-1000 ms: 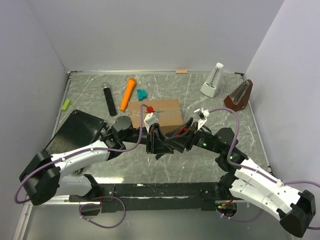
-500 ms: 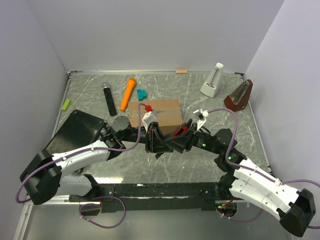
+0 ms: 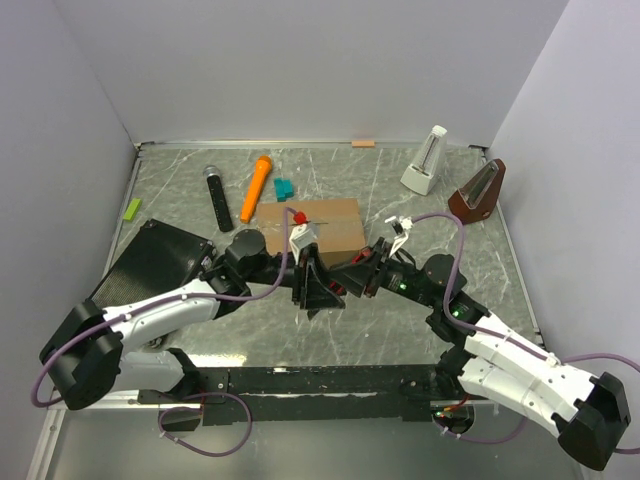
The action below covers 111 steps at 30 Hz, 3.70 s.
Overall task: Unpack the express box
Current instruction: Adjust the knife, then adjust the express box at the center of the board, then cut the express box at the center of the board.
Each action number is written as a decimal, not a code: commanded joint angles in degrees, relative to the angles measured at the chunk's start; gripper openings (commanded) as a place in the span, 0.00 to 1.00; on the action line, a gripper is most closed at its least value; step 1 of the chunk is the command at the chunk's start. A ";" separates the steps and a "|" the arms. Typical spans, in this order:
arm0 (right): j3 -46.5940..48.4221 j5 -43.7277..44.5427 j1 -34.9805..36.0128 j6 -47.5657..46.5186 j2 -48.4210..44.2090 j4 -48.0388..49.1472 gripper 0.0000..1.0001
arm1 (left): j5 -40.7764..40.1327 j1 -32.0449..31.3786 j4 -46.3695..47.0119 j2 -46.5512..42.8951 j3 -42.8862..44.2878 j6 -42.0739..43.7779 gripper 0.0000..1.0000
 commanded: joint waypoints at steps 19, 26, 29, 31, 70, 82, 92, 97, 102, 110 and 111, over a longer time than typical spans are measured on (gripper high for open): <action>14.13 48.59 -13.42 -6.68 9.99 -34.32 0.00 | -74.74 4.02 -31.08 -14.66 1.92 9.26 0.98; 19.93 48.94 -16.15 -10.63 20.00 -36.52 0.00 | -84.19 6.83 -36.37 -8.06 3.42 4.07 0.99; 23.18 46.83 -16.68 -10.99 27.37 -36.78 0.00 | -83.22 9.03 -35.58 -7.09 2.72 1.87 0.99; 24.33 45.69 -16.68 -10.99 30.55 -35.38 0.00 | -83.66 10.52 -35.40 -6.91 2.02 0.64 0.99; 19.42 39.51 -6.13 -11.44 27.95 -33.97 0.00 | -49.64 20.99 -24.07 7.24 2.02 9.78 0.88; 7.47 55.87 -9.91 -3.62 7.90 -19.49 0.00 | -48.33 20.03 -5.09 -14.02 -9.23 17.58 0.95; -4.05 57.21 -11.85 9.13 4.64 -0.15 0.00 | -59.13 -3.78 -3.94 -16.32 -12.75 47.21 0.98; -7.05 56.76 -12.11 11.42 5.07 7.08 0.00 | -60.63 -6.78 -1.39 -10.88 -12.14 50.99 0.99; -8.45 57.47 -12.73 12.65 6.22 10.32 0.00 | -60.63 -8.63 -1.56 -6.04 -10.64 55.39 0.99; -7.66 56.06 -13.25 11.86 9.38 12.00 0.00 | -61.86 -9.42 -0.42 -3.31 -11.08 56.27 0.99; -7.92 56.58 -13.26 12.21 9.30 11.56 0.00 | -62.03 -9.42 -0.33 -3.04 -10.99 56.27 0.99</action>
